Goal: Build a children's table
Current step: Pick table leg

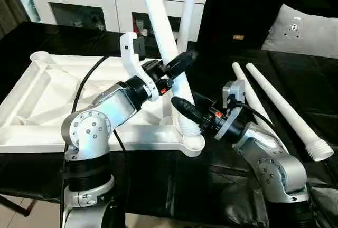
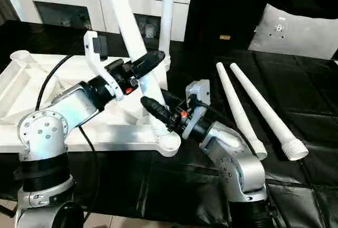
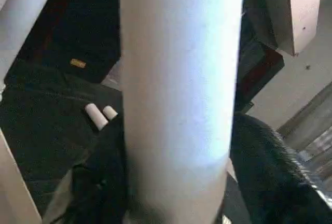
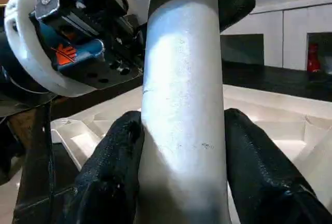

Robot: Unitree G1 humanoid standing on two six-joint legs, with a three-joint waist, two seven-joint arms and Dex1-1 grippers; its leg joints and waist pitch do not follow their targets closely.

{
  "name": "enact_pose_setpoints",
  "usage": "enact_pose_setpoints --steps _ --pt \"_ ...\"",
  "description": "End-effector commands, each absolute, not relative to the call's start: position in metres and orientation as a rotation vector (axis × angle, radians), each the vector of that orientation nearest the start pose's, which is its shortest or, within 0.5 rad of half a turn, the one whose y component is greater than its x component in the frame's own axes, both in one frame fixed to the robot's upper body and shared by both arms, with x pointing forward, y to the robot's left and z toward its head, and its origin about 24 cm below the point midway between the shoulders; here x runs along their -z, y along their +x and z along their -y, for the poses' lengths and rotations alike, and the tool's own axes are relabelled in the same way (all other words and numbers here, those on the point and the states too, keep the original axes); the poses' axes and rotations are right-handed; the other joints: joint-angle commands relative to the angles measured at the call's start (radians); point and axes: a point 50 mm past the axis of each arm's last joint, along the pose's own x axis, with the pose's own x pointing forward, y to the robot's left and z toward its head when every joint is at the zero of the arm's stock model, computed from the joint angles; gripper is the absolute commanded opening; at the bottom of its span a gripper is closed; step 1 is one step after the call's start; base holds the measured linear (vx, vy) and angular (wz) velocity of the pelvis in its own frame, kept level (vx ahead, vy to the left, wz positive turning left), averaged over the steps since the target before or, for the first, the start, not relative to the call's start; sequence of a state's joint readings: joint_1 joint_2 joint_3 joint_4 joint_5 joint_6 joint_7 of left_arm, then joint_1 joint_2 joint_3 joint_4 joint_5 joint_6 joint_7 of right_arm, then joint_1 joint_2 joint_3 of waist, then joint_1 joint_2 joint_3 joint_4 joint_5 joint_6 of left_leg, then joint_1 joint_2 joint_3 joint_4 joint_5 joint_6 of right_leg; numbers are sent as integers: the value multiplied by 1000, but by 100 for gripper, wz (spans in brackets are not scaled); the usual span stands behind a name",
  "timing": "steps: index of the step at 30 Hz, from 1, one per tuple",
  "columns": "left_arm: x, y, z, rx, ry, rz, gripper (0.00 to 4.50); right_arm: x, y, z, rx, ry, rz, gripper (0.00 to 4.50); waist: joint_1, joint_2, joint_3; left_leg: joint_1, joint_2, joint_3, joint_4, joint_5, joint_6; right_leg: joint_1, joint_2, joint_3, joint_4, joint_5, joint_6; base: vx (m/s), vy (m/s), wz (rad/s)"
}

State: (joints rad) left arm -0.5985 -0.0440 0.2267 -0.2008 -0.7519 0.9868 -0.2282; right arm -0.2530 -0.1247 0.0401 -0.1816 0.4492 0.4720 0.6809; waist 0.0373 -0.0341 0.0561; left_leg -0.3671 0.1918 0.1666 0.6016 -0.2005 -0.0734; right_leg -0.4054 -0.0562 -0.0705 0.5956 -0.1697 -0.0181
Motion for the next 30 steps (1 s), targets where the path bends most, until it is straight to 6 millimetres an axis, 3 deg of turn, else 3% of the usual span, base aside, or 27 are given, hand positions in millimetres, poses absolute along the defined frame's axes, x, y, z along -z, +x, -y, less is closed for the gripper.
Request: enact_pose_setpoints --steps 1,9,18,21,30 --pt "-191 299 -75 844 -595 -96 248 -113 273 100 -926 266 12 191 0 3 -64 0 29 -6 -64 -123 31 58 -67 46 -78 -292 -113 0 0 0" --pt "-190 298 -75 845 -595 -93 192 -113 273 101 -921 259 15 191 -1 5 -67 1 30 -6 -63 -100 38 60 -66 47 -71 -231 -134 0 0 0" --pt "-190 303 -79 815 -517 -100 186 -114 277 105 -900 257 6 191 -2 2 -66 1 30 -6 -63 -102 39 59 -66 47 -71 -255 -125 0 0 0" --pt "-191 305 -81 808 -500 -106 186 -117 278 107 -905 283 6 261 -2 0 -67 1 29 -5 -62 -97 38 60 -66 47 -70 -245 -129 0 0 0" --pt "-192 308 -88 845 -433 -129 186 -126 283 127 -917 356 -24 330 1 1 -70 4 27 -5 -60 -72 41 62 -64 47 -65 -220 -135 0 0 0"
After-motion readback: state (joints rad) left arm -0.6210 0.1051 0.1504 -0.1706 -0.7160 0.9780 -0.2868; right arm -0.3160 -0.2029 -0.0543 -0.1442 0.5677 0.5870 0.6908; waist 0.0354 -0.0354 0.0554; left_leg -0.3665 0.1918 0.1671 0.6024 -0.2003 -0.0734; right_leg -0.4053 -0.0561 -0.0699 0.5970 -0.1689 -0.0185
